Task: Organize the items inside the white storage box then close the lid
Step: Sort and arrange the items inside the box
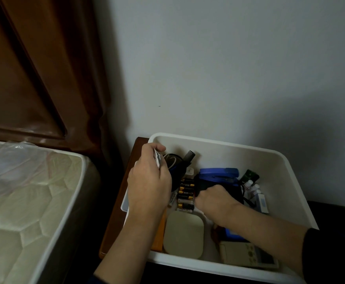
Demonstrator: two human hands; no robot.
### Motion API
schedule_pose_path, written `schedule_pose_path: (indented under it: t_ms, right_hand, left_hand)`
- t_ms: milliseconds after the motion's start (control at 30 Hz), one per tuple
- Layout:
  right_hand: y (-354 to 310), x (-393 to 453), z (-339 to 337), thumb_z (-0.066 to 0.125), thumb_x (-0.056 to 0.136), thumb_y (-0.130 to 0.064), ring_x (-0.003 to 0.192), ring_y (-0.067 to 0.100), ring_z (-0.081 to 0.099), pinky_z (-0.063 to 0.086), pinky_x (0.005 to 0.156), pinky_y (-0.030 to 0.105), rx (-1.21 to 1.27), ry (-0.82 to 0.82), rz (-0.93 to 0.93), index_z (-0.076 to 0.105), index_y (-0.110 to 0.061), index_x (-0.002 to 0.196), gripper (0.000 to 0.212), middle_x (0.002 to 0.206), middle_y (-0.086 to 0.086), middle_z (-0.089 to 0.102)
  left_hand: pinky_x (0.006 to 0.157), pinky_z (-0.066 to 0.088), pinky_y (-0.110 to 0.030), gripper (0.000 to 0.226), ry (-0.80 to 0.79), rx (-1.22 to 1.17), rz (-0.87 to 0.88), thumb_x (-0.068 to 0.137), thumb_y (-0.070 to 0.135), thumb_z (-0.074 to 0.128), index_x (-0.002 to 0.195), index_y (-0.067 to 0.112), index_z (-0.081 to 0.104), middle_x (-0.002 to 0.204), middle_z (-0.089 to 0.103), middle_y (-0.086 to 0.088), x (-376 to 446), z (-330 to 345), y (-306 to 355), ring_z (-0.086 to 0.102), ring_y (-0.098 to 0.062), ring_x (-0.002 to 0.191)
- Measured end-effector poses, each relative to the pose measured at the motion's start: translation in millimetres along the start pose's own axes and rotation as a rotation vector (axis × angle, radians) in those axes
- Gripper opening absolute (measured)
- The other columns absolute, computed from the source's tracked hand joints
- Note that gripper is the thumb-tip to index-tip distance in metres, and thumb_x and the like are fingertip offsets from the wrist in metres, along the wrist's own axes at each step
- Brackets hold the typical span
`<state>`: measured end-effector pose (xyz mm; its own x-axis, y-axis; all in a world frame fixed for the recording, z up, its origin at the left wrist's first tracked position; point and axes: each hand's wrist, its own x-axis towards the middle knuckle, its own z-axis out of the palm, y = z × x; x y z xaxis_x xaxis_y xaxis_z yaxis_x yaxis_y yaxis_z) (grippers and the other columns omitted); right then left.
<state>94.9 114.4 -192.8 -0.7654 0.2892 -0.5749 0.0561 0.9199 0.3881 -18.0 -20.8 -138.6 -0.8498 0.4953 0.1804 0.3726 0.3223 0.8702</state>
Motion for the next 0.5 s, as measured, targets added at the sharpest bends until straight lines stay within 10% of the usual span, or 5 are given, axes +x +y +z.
schedule_pose_path:
  t_ms: [167,367,500]
  right_hand:
    - [18.4,-5.7,1.3,0.057,0.101,-0.020,0.096,0.021,0.070,0.059,0.087,0.038,0.238,0.192,-0.004,0.071,-0.019,0.113,0.018,0.105,0.000,0.073]
    - [11.8,12.1,11.6,0.080,0.092,-0.025,0.086,-0.005,0.073,0.058,0.078,0.018,1.359,0.459,0.233,0.083,-0.029,0.105,0.014,0.090,-0.017,0.079]
    - [-7.5,31.9,13.6,0.082,0.091,-0.022,0.086,-0.002,0.074,0.061,0.085,0.024,1.568,0.413,0.327,0.085,-0.028,0.098,0.010,0.088,-0.015,0.080]
  left_hand:
    - [0.069,0.058,-0.051,0.022,0.011,-0.012,0.014,0.105,0.023,0.050,0.117,0.042,0.050,0.079,0.063,0.006,1.4,1.2,-3.0,0.064,-0.019,0.075]
    - [0.057,0.045,-0.033,0.020,0.061,-0.086,0.012,0.104,0.026,0.049,0.114,0.043,0.052,0.073,0.063,0.007,3.4,2.1,-7.5,0.062,-0.012,0.064]
    - [0.059,0.054,-0.043,0.020,0.059,-0.165,-0.012,0.099,0.032,0.047,0.113,0.045,0.053,0.076,0.065,0.005,3.4,1.1,-7.9,0.065,-0.019,0.068]
